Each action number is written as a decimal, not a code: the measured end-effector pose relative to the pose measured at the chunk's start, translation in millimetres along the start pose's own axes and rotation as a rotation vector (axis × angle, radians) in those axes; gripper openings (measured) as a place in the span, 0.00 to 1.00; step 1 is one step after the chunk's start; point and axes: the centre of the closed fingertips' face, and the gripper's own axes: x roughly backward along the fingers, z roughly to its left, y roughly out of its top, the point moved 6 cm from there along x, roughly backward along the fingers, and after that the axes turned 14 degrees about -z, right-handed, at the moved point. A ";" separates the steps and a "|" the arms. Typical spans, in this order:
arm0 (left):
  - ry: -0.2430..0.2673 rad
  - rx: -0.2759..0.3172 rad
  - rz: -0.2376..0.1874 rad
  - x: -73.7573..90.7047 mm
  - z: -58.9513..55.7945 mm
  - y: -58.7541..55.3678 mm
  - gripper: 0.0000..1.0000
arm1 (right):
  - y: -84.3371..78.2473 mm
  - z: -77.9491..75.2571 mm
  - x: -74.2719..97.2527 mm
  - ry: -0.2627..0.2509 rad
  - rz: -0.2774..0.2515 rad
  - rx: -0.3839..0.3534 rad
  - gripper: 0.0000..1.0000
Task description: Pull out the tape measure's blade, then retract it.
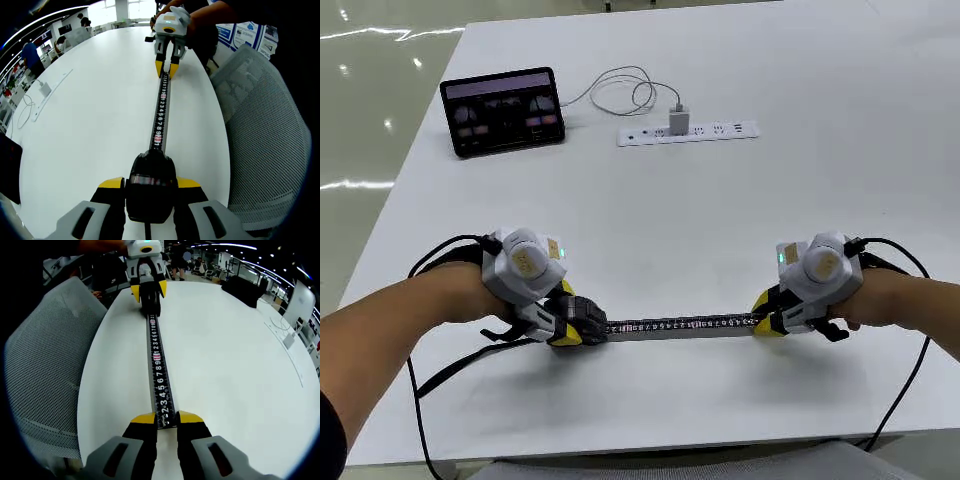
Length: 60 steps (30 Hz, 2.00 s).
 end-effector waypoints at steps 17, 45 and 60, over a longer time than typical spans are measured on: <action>0.002 0.000 -0.001 0.3 -0.4 0.1 0.33 | -2.3 0.0 4.1 -0.002 0.006 -0.005 0.09; 0.002 0.000 -0.003 -1.3 3.3 -2.2 0.33 | -5.7 -1.2 7.0 -0.004 0.011 -0.017 0.09; 0.009 -0.001 0.002 -2.9 2.8 -0.7 0.34 | -3.6 -1.2 5.7 0.007 0.033 -0.016 0.10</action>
